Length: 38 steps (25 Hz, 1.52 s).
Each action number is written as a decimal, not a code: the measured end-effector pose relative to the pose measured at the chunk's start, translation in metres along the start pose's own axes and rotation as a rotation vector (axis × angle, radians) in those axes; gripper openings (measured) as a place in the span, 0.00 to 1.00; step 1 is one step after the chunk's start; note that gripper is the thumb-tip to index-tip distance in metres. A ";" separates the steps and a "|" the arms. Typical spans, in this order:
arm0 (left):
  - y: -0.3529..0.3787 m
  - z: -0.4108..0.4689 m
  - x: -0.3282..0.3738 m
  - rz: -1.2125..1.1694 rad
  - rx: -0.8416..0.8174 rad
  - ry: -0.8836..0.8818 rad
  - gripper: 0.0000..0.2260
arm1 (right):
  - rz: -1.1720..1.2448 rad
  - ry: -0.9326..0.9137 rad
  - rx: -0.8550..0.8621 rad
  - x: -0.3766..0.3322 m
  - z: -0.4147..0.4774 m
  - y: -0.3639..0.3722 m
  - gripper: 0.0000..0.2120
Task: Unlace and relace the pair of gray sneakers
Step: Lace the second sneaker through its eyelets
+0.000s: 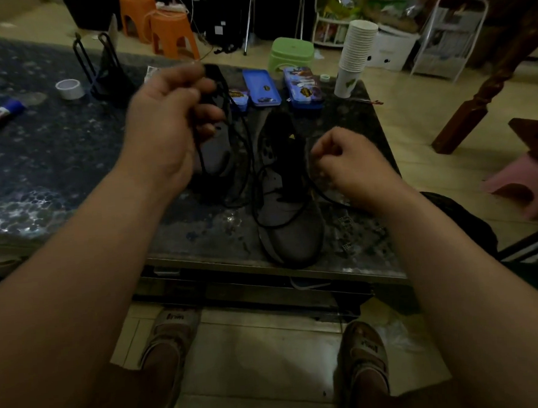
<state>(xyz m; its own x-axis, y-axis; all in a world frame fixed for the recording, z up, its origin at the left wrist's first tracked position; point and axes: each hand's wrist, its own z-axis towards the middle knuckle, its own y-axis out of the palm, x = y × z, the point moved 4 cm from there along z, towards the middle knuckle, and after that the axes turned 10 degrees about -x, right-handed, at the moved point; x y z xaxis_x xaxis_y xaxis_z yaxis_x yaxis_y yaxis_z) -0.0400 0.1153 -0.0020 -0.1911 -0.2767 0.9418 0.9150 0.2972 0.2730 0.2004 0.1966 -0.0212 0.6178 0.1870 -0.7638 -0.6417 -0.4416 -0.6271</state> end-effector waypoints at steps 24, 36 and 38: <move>-0.052 0.012 -0.017 0.120 0.365 0.009 0.18 | 1.067 -0.231 0.130 0.018 -0.010 -0.054 0.09; -0.018 0.016 -0.028 0.303 0.032 -0.021 0.30 | -0.319 -0.373 -0.548 -0.013 -0.043 0.119 0.19; -0.017 0.018 -0.026 0.312 0.003 -0.002 0.31 | -0.253 -0.456 -0.384 -0.019 -0.045 0.110 0.18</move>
<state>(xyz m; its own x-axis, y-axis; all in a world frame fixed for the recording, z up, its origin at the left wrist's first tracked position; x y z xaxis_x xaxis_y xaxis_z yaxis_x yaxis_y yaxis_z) -0.0571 0.1333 -0.0273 0.0983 -0.1696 0.9806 0.9285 0.3702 -0.0290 0.1380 0.1051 -0.0689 0.4190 0.6433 -0.6408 -0.2412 -0.6015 -0.7616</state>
